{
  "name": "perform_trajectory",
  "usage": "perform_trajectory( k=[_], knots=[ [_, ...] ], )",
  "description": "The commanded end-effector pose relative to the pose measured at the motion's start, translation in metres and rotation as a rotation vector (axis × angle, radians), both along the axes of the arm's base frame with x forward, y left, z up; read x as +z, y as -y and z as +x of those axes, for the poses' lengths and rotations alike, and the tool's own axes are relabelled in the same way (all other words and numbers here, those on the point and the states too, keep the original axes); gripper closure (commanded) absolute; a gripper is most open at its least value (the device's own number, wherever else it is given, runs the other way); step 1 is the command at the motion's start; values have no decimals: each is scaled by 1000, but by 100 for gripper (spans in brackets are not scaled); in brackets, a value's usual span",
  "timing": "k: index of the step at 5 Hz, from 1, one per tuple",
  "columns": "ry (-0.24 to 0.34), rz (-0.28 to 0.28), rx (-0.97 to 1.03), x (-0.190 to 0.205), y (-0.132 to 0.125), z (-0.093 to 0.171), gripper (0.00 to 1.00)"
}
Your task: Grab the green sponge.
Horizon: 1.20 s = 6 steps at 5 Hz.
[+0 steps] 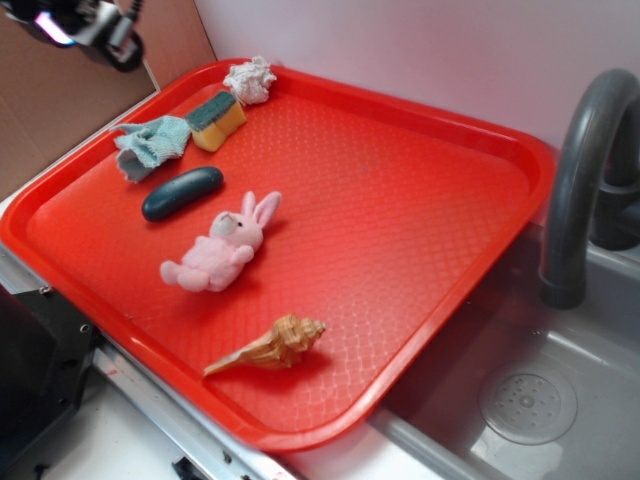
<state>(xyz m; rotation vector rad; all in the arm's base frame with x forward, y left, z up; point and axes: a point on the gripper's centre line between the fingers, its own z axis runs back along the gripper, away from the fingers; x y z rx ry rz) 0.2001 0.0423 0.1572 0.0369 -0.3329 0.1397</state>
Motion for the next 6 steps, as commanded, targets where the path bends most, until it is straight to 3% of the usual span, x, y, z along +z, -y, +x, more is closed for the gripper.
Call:
perform_trajectory(
  k=[1, 2, 4, 5, 6],
  knots=[
    [27, 93, 64, -32, -31, 40, 0],
    [4, 128, 75, -50, -39, 53, 0],
    [-46, 127, 72, -91, -57, 73, 0],
    [-79, 167, 33, -116, -59, 84, 0],
    [-98, 150, 13, -126, -59, 88, 0]
  ],
)
